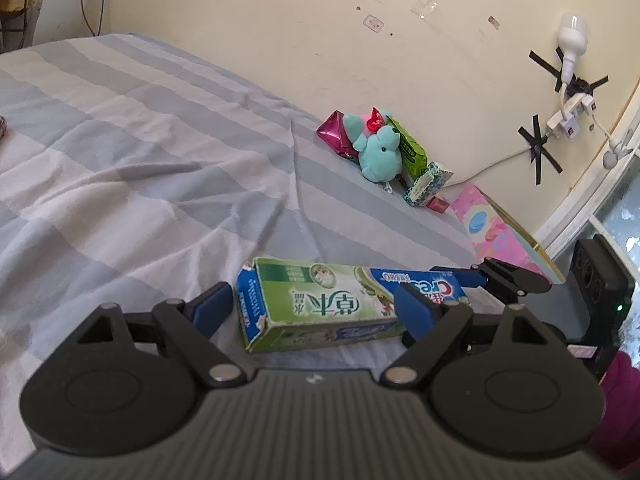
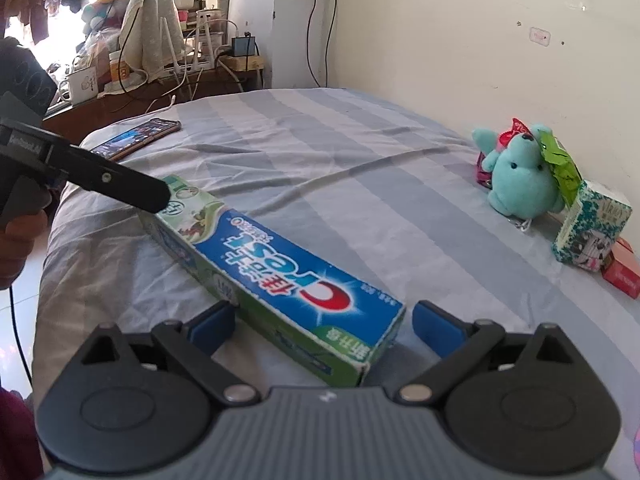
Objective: Organize objects
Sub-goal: 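Grasp the toothpaste box with the right gripper while the left gripper holds its end, then carry the toothpaste box with both grippers into the pink tin and open them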
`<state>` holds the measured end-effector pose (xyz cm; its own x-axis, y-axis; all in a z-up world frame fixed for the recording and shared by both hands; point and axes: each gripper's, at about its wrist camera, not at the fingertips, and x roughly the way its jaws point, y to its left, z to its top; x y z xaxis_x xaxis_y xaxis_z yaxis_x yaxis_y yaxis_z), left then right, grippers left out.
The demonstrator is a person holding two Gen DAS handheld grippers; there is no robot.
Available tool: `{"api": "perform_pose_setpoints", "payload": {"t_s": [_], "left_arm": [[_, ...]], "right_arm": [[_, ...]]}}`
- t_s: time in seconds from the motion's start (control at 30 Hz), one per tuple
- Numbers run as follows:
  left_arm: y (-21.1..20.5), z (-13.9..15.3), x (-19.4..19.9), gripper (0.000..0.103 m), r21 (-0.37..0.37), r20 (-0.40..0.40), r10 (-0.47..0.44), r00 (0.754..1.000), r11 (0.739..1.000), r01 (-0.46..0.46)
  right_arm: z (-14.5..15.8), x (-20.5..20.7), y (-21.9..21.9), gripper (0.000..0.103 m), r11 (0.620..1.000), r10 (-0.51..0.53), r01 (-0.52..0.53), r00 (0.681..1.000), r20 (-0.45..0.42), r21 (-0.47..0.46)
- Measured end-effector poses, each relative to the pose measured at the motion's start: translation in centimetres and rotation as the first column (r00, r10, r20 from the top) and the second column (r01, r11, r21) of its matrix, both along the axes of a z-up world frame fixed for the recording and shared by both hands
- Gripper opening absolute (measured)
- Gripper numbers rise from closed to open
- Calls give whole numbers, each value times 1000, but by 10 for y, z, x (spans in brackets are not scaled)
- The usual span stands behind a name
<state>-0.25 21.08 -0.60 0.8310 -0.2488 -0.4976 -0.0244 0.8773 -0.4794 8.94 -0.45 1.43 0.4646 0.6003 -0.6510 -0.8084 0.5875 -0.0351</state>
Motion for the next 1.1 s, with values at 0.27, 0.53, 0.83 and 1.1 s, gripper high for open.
{"api": "perform_pose_setpoints", "payload": {"t_s": [0.27,0.53,0.83,1.1], "left_arm": [[-8,2,0,86,57,-6,5,1000,998,-4],[-17,3,7,89,26,-11,-61,998,998,61],[-26,3,16,66,70,-24,-37,999,997,38],[-62,32,36,65,123,41,-126,991,985,120]], "right_arm": [[1,-8,-4,84,1000,-1,1,1000,3,20],[0,-27,-24,80,999,-46,45,999,23,24],[-2,-41,-30,78,994,-108,107,992,62,28],[16,-56,-62,78,971,-238,229,952,192,65]]}}
